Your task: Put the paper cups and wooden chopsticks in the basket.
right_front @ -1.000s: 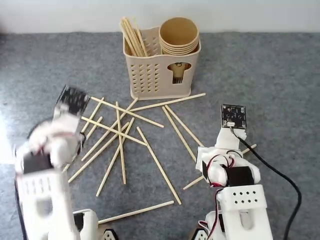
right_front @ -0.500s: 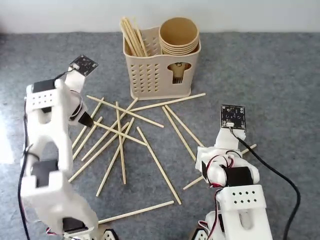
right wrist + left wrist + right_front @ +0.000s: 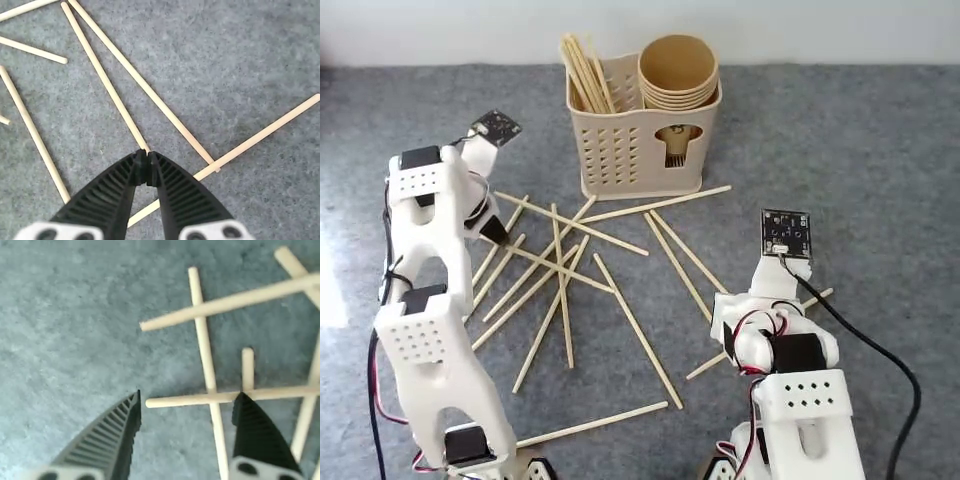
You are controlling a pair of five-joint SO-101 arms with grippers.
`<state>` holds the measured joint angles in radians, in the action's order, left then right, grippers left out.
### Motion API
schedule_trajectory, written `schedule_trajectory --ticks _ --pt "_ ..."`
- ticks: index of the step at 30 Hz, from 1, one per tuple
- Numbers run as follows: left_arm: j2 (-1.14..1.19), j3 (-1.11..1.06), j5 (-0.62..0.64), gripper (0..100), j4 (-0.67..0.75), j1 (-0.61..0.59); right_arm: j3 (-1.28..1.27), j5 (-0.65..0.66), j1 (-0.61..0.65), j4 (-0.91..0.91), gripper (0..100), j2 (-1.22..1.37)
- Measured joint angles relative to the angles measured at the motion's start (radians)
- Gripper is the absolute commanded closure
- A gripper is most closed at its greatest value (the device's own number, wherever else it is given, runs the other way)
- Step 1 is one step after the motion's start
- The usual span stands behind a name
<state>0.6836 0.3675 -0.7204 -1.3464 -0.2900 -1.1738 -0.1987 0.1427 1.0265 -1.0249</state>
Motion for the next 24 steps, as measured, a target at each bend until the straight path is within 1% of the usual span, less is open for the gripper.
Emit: schedule_trajectory --ticks 5,9,11,16,21,24 --pt "0.005 0.000 -0.023 78 -0.095 0.023 0.000 0.000 0.000 0.000 99.1 0.000" --pt "0.012 -0.002 -0.110 81 -0.218 0.026 0.000 0.000 0.000 0.000 99.1 0.000" --pt "0.012 -0.002 -0.135 81 -0.256 0.025 0.000 0.000 0.000 0.000 99.1 0.000" --pt "0.012 -0.002 -0.144 81 -0.238 0.031 0.000 0.000 0.000 0.000 99.1 0.000" --pt "0.014 0.002 -0.144 82 -0.238 0.072 0.000 0.000 0.000 0.000 99.1 0.000" --pt "0.014 0.043 -0.144 82 -0.281 0.098 0.000 0.000 0.000 0.000 99.1 0.000"
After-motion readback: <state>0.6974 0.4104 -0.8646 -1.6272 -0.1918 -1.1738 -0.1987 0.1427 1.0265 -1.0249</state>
